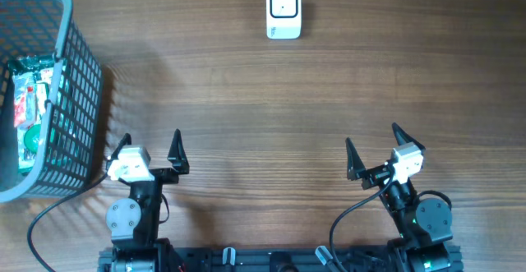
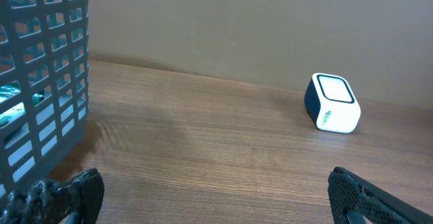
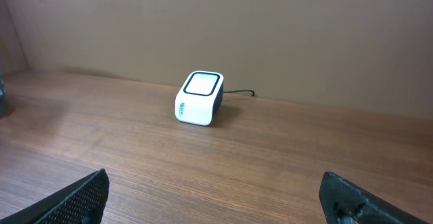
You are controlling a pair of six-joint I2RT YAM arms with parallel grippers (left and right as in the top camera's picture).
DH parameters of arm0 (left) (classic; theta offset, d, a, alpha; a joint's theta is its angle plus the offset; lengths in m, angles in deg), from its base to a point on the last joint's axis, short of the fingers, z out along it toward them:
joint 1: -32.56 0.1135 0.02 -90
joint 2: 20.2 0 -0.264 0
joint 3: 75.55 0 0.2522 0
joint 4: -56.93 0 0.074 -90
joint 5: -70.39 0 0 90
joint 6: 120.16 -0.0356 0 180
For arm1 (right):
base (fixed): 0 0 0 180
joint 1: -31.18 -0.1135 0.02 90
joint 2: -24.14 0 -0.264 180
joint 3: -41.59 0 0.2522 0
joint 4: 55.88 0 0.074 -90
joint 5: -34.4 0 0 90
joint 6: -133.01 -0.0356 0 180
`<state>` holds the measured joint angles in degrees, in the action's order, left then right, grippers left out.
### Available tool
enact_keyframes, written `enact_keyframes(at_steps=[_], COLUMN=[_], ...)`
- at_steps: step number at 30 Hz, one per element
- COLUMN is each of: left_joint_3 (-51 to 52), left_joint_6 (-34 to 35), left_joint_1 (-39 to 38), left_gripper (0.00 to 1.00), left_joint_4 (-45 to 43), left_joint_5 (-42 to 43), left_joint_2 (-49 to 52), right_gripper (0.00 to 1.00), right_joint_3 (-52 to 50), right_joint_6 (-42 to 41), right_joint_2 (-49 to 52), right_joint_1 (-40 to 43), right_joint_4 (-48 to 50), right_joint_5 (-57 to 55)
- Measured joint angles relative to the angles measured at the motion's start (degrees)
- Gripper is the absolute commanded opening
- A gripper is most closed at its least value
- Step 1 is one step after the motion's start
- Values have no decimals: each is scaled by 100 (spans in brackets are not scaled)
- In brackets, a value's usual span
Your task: Scan the item barcode
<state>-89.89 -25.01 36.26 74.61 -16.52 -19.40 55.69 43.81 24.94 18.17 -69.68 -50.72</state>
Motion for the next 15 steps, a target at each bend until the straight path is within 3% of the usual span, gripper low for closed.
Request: enact_keyframes(at_steps=[15], left_joint_3=[0], left_joint_6=[2], left_joint_1=[0], left_gripper=[100], left_joint_4=[0], left_joint_5=[0], left_joint_2=[0], right_gripper=[100], right_joint_3=[0], right_joint_6=[0], right_joint_2=[61], right_joint_1=[11], right_joint_4=[9], right_joint_5=[-516])
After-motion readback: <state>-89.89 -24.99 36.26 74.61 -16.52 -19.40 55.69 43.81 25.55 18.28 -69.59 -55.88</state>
